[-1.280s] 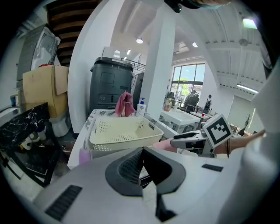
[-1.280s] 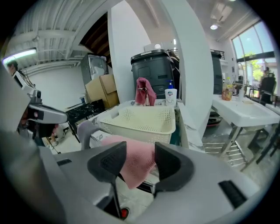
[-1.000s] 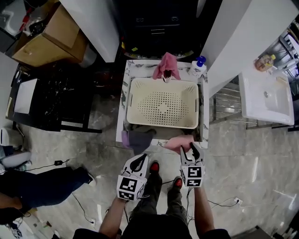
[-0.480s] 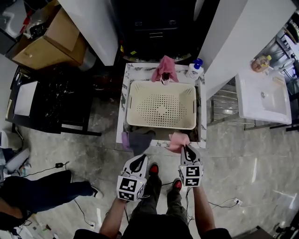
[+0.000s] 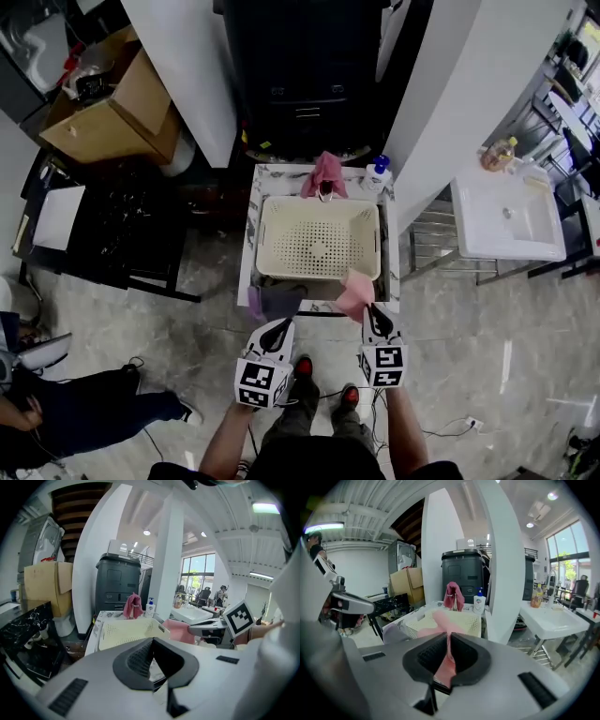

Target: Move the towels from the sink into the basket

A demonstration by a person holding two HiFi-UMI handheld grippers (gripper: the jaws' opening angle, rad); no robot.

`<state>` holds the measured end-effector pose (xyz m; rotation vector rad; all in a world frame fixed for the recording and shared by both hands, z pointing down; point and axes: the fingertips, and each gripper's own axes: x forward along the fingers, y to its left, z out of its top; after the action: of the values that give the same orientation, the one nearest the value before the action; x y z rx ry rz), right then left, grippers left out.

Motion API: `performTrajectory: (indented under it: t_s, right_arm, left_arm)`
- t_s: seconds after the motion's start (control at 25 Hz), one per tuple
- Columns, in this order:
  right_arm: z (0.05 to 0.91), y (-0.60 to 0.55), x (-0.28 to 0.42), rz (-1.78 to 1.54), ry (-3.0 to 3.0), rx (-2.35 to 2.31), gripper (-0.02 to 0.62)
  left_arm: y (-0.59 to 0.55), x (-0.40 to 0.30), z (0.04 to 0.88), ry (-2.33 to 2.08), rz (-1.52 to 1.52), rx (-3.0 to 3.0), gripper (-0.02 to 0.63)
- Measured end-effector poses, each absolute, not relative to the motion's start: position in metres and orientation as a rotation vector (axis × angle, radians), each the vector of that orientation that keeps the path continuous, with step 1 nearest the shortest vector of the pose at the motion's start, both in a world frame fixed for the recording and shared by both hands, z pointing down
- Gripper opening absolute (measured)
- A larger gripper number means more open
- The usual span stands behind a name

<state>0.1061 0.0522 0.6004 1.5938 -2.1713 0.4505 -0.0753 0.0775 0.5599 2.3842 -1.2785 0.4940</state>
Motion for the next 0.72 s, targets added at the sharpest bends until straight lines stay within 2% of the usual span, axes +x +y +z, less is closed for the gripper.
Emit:
performTrajectory:
  t_s: [0.72]
  right_arm:
    - [0.479,0.069,0.096,0.285,-2.232,1.801,0.046]
  left_arm:
    - [0.068,-0.091,0.489,-1.266,0.383,2.551,0.008]
